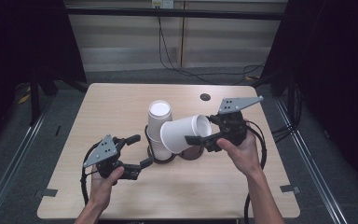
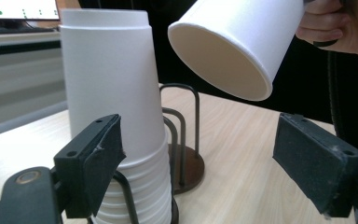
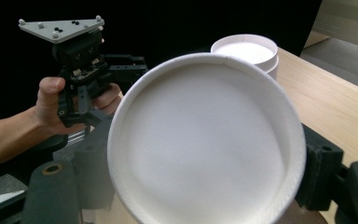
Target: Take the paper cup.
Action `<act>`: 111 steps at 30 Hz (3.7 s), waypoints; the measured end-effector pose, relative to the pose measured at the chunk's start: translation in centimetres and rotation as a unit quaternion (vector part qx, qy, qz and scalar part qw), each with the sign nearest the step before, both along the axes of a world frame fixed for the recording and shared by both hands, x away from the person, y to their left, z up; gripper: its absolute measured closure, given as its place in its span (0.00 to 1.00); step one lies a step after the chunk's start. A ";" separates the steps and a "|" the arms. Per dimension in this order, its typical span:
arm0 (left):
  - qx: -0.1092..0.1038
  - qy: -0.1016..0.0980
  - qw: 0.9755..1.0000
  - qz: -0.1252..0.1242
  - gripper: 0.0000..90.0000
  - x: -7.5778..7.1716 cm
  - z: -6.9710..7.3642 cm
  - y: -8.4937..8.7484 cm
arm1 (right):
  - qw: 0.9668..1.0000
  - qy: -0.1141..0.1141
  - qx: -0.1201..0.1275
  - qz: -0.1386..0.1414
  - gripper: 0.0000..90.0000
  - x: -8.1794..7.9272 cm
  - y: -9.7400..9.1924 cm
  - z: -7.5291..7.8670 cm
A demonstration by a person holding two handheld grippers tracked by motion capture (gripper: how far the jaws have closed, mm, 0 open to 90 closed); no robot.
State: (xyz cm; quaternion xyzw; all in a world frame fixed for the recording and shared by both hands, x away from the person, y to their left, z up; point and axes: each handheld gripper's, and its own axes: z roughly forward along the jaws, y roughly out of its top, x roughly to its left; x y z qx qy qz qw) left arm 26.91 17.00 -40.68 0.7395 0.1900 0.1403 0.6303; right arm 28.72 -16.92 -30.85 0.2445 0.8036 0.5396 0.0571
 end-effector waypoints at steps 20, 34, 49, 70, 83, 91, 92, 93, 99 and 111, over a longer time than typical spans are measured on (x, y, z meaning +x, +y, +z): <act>-0.007 0.002 0.999 -0.038 0.17 -0.1 1.0 0.1 | 0.999 0.020 0.006 0.033 0.27 0.0 1.7 -3.5; 0.020 0.003 0.995 -0.098 0.00 0.0 0.0 -1.4 | 0.997 0.050 0.004 0.060 0.27 0.0 3.4 -6.2; 0.055 0.031 0.993 -0.103 0.13 0.3 -1.1 -2.5 | 0.994 0.070 0.005 0.081 0.27 0.0 4.3 -7.2; 0.099 0.061 0.984 -0.133 0.17 0.3 -2.0 -4.1 | 0.993 0.075 0.002 0.095 0.28 -0.1 5.0 -7.4; 0.141 0.070 0.979 -0.133 0.23 0.0 -1.4 -3.9 | 0.992 0.078 -0.008 0.104 0.17 -0.1 5.2 -7.7; 0.168 0.074 0.974 -0.129 0.23 0.0 -1.3 -3.3 | 0.990 0.081 -0.020 0.116 0.16 -0.1 4.6 -7.7; 0.170 0.076 0.974 -0.128 0.23 -0.1 -1.3 -3.1 | 0.989 0.082 -0.021 0.118 0.16 -0.2 4.4 -7.7; 0.171 0.075 0.974 -0.128 0.23 0.0 -1.3 -3.0 | 0.989 0.080 -0.028 0.117 0.16 -0.2 4.3 -7.6; 0.193 0.078 0.970 -0.128 0.23 -0.1 -0.9 -2.6 | 0.986 0.081 -0.062 0.134 0.16 -0.2 4.1 -7.4; 0.245 0.080 0.954 -0.151 0.23 -0.2 -0.9 -3.1 | 0.976 0.091 -0.131 0.151 0.16 -0.2 4.9 -7.8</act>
